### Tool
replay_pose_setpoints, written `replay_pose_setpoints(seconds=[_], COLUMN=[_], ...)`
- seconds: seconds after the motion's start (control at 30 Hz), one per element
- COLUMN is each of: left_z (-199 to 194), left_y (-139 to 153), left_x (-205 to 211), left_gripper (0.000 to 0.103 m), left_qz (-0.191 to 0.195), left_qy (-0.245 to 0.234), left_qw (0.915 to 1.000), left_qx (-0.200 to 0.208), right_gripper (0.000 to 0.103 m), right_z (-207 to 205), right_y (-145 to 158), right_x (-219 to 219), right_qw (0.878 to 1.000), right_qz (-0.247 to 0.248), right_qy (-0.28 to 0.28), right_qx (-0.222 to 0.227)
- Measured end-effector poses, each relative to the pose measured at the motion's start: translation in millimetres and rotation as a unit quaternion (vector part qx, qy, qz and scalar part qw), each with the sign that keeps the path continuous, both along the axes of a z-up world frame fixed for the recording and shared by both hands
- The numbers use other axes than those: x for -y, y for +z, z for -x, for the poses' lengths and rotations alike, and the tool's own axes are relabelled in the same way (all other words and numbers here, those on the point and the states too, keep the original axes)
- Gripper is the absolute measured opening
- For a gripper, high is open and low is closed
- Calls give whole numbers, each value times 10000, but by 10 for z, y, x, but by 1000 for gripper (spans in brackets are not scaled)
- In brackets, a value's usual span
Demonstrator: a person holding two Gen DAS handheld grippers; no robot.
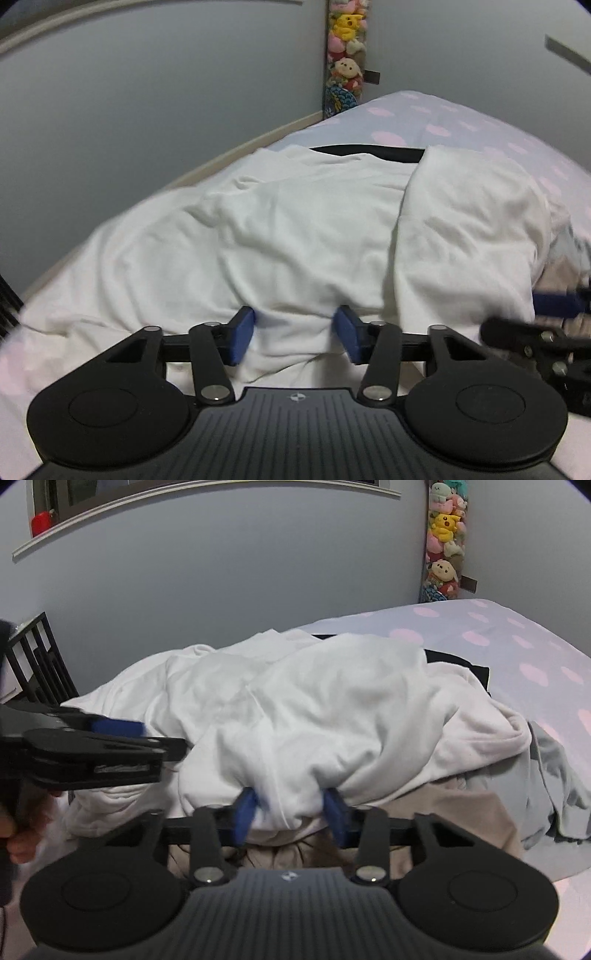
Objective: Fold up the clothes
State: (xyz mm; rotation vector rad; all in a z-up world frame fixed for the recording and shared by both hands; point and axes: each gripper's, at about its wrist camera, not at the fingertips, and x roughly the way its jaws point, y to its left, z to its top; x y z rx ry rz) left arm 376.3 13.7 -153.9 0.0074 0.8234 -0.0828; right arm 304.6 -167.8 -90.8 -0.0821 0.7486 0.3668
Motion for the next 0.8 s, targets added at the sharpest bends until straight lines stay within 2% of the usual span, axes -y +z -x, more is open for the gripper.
replay_pose_setpoints(seconds=[0.03, 0.07, 0.17, 0.23, 0.33, 0.5, 0.67, 0.8], left_z=[-24, -28, 46, 124, 276, 711, 1195, 1530], left_y=[8, 29, 178, 319, 561, 1154, 1707, 1969], left_x=[7, 20, 64, 72, 135, 439, 852, 1207], left_gripper=[40, 32, 9, 2, 0, 0, 0, 0], left_qz=[42, 30, -76, 6, -36, -146, -209, -344], left_qy=[68, 92, -22, -107, -41, -599, -1171, -1517], left_qw=[10000, 9999, 9999, 9999, 9996, 9950, 9852, 9788], left_qx=[-40, -52, 68, 127, 283, 780, 1236, 1331], right_gripper=[17, 11, 9, 9, 8, 6, 6, 6], right_z=[18, 47, 157, 253, 420, 807, 1344, 1818], right_y=[31, 69, 212, 343, 558, 985, 1370, 1601], right_x=[26, 58, 198, 333, 541, 862, 1218, 1622], right_qw=[10000, 9998, 9989, 9974, 9938, 9847, 9735, 9594], right_qz=[48, 101, 153, 146, 157, 219, 202, 212], right_qy=[-3, -18, -187, -388, -666, -1080, -1435, -1909], right_qx=[59, 151, 410, 588, 873, 1349, 1768, 2067])
